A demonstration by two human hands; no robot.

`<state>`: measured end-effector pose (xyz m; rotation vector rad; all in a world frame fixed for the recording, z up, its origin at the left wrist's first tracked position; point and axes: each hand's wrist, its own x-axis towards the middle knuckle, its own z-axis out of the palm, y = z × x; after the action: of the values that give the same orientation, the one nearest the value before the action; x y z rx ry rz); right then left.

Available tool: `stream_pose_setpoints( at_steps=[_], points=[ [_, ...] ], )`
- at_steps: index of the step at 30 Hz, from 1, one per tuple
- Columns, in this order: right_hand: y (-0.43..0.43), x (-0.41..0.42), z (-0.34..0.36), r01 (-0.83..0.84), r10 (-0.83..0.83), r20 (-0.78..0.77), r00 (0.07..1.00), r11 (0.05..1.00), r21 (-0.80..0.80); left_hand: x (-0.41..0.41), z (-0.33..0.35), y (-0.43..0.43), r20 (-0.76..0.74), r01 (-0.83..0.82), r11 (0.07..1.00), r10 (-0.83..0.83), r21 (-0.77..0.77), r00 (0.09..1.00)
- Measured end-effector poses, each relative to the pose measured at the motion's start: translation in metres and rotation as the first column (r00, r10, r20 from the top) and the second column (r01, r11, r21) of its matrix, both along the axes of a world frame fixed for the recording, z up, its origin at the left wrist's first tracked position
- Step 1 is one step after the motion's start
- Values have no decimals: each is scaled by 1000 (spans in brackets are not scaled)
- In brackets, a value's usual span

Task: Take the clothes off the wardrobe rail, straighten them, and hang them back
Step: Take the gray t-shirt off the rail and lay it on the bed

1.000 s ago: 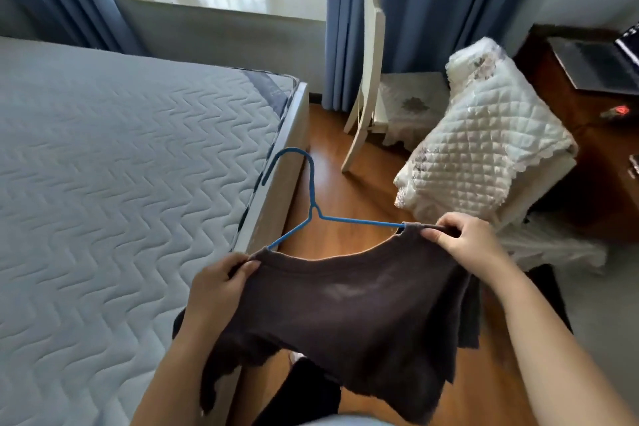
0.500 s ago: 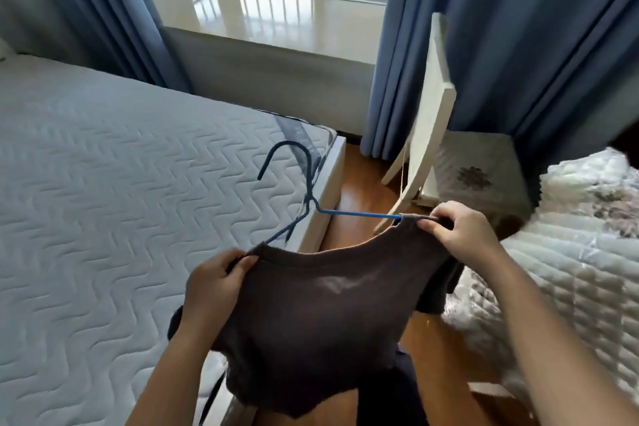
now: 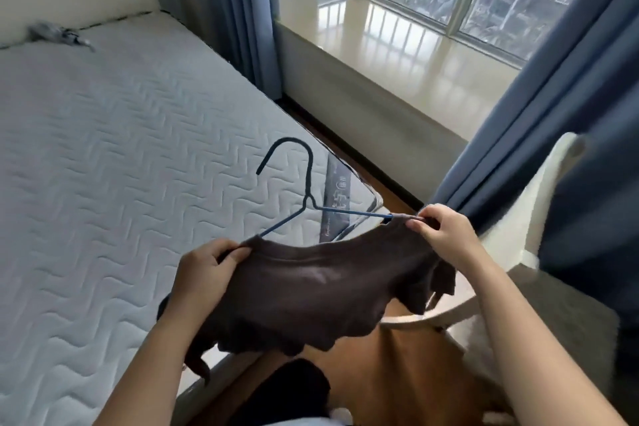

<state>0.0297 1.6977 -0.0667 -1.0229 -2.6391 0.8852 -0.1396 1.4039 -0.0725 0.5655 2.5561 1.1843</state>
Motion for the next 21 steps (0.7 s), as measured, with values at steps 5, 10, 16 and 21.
stream_pose_setpoints(
  at_steps=[5, 10, 16, 21],
  points=[
    [65, -69, -12, -94, 93, 12, 996, 995, 23, -35, -10, 45, 26, -78, 997, 78, 2, 997],
    [124, -141, -28, -116, 114, 39, 993, 992, 53, -96, -25, 99, 75, -124, 992, 125, -16, 989],
    [176, -234, -32, -181, 176, 72, 982, 981, 70, -169, -41, 141, 106, -200, 979, 204, -45, 973],
    [198, -294, -46, -245, 239, 102, 966, 968, 51, -204, -67, 152, 144, -275, 958, 284, -79, 948]
  ],
)
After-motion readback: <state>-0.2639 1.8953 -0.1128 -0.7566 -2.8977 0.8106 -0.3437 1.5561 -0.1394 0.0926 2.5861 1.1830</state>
